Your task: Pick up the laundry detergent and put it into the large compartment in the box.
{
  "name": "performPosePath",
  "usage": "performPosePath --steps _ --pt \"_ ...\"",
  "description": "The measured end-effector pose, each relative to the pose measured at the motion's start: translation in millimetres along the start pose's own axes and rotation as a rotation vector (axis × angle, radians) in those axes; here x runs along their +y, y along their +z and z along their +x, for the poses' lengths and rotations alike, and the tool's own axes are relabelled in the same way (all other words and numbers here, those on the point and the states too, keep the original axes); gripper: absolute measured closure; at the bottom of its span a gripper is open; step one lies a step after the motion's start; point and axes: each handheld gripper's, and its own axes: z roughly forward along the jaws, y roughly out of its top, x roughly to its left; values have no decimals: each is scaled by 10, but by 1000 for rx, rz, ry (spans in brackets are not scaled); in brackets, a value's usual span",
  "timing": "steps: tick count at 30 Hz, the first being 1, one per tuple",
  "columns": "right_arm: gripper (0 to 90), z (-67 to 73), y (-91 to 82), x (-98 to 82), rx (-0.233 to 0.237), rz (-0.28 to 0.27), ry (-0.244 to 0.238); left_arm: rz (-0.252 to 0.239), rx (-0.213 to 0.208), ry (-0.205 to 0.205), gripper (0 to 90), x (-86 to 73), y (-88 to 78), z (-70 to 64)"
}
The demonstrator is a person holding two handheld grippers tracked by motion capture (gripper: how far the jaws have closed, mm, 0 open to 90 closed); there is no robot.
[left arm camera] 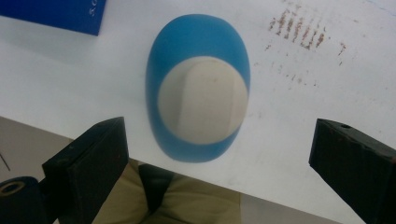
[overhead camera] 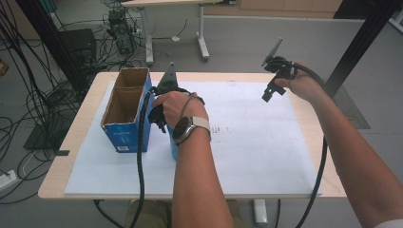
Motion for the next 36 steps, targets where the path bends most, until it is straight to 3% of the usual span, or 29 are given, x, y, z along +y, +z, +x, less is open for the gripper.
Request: performPosePath --steps 11,18,36 --pt "57 30 24 34 -2 3 -20 12 -9 -11 57 84 83 44" --pt "54 23 51 35 0 7 -24 16 9 -6 62 129 154 41" --pt "54 30 69 48 -3 9 -28 25 17 1 62 185 194 33"
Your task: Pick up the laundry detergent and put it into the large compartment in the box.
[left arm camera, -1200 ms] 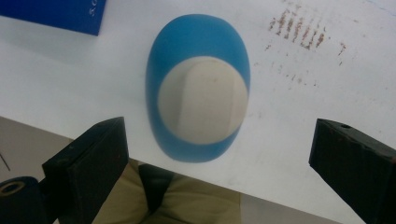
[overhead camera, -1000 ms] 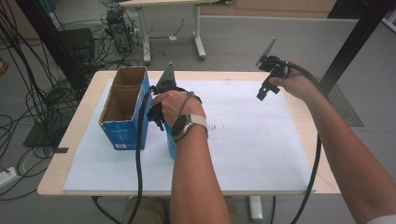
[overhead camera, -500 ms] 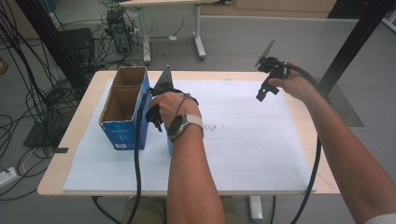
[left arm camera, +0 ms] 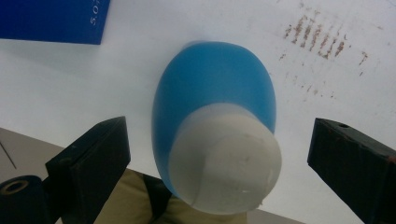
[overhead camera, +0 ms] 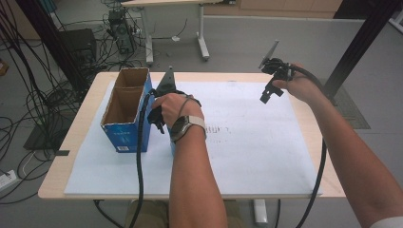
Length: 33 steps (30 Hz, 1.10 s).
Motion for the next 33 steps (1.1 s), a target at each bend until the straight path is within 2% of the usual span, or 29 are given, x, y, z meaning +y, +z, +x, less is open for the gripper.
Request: performPosePath --steps 11,33 --pt "55 -24 27 -15 7 1 10 -5 -2 -9 62 -13 -16 5" --pt "56 -27 7 -40 10 -3 17 -4 -11 2 64 -31 -17 3"
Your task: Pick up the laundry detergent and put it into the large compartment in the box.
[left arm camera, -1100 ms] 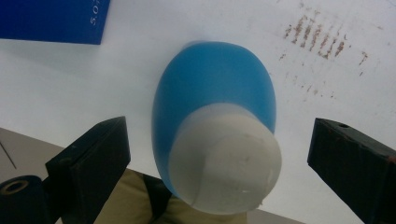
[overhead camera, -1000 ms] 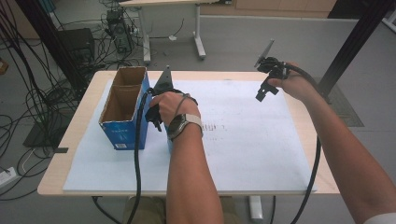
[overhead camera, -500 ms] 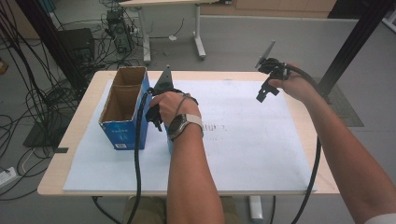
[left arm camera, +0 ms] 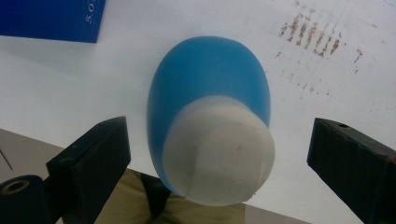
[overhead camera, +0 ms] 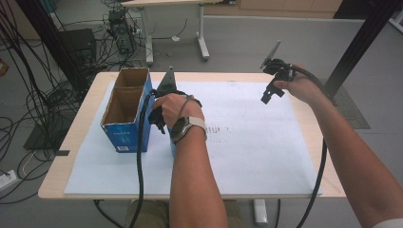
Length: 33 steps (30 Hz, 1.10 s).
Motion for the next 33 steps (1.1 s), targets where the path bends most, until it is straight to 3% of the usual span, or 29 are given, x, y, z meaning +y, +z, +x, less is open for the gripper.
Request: performPosePath --steps 33 --pt "58 3 -46 -20 -10 0 0 1 -21 5 65 -1 -27 10"
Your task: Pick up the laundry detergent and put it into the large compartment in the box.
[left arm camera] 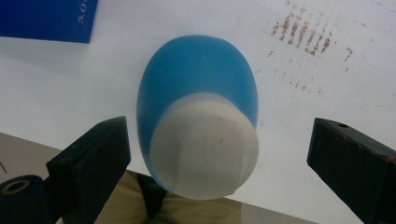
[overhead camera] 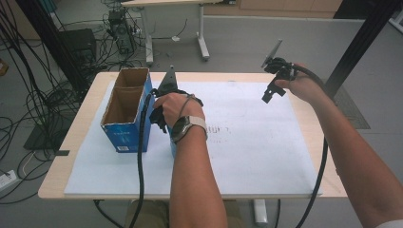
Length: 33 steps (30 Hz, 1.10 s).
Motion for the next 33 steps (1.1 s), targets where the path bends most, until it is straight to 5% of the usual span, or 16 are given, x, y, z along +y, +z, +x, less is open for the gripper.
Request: performPosePath --steps 33 --pt "57 2 11 6 -3 1 1 1 -9 2 57 13 -3 8"
